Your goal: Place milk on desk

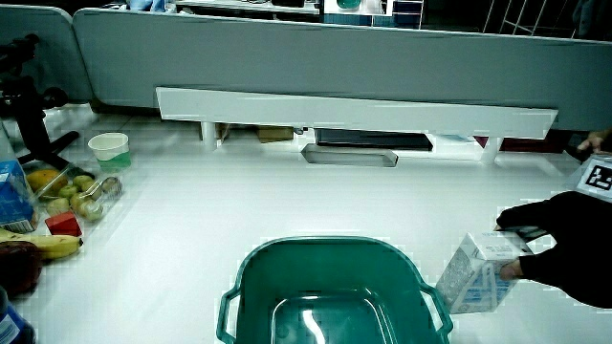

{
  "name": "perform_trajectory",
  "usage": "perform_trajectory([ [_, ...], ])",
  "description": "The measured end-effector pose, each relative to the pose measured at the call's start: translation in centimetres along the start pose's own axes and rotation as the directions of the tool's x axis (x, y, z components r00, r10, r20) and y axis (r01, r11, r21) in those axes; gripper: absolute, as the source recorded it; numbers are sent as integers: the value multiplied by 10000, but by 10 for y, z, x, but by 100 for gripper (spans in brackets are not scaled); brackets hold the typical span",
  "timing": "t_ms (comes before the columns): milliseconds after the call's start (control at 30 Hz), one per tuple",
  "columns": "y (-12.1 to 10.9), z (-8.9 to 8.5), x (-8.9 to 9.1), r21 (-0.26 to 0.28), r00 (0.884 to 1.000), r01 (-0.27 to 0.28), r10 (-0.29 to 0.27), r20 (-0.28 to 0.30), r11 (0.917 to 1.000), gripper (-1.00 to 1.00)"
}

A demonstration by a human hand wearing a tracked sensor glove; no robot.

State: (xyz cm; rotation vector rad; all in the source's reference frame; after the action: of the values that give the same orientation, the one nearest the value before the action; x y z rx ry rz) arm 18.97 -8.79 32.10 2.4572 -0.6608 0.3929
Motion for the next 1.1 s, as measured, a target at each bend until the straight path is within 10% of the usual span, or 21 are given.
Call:
perform_trajectory([
  [400,13,-29,21,-470,9932,1165,-1165,31,9921,0],
  [1100,15,-43,30,-545,9916,1246,-1262,-280,9907,0],
])
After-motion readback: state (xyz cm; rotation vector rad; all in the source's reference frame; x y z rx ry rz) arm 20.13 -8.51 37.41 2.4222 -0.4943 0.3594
